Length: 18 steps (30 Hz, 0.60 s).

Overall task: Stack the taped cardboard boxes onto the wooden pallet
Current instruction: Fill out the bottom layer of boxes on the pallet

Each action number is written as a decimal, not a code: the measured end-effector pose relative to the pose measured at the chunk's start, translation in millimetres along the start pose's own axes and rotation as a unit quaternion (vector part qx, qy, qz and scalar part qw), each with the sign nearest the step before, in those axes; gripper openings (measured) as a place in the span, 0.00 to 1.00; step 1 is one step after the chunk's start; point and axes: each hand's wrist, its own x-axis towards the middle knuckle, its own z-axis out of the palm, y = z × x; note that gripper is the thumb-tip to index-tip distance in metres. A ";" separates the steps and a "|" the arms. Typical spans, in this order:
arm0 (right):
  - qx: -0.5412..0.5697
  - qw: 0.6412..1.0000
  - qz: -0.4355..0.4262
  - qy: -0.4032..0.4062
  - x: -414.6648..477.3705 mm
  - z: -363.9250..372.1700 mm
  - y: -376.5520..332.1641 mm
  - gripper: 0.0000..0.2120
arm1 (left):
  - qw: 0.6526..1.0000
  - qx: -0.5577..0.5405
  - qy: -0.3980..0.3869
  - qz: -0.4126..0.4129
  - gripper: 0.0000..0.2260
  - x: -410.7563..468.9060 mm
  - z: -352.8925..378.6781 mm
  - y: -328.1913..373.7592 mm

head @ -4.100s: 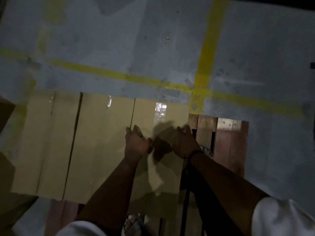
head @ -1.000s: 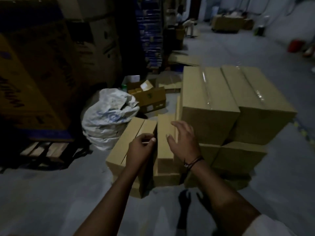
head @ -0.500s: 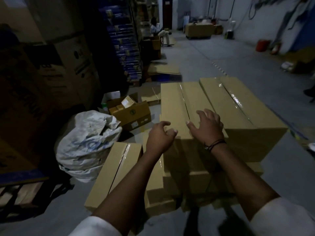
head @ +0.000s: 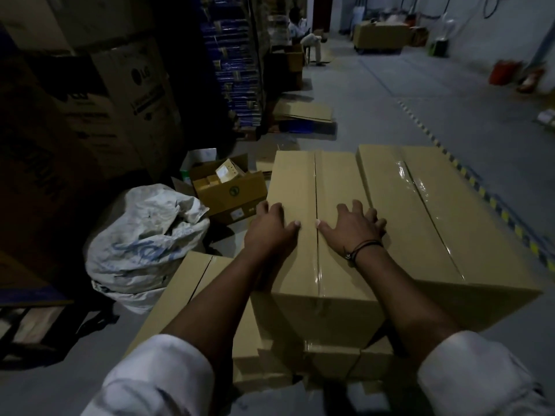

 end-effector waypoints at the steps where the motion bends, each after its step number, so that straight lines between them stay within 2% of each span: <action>1: 0.003 1.000 0.001 -0.005 7.9 -0.7 0.6 0.36 | 1.000 0.002 0.000 -0.003 0.29 5.0 0.2 0.4; 7: 0.077 0.996 -0.017 -0.028 41.4 2.1 1.0 0.39 | 0.999 -0.018 0.016 -0.039 0.31 12.8 3.6 -13.3; 13: 0.042 0.999 -0.018 -0.003 50.1 13.2 -2.6 0.39 | 0.999 0.000 0.019 -0.041 0.31 10.1 3.6 -14.0; 18: 0.077 0.997 -0.017 0.006 50.9 10.8 4.4 0.39 | 0.999 0.009 0.000 -0.040 0.30 11.7 -0.2 -5.9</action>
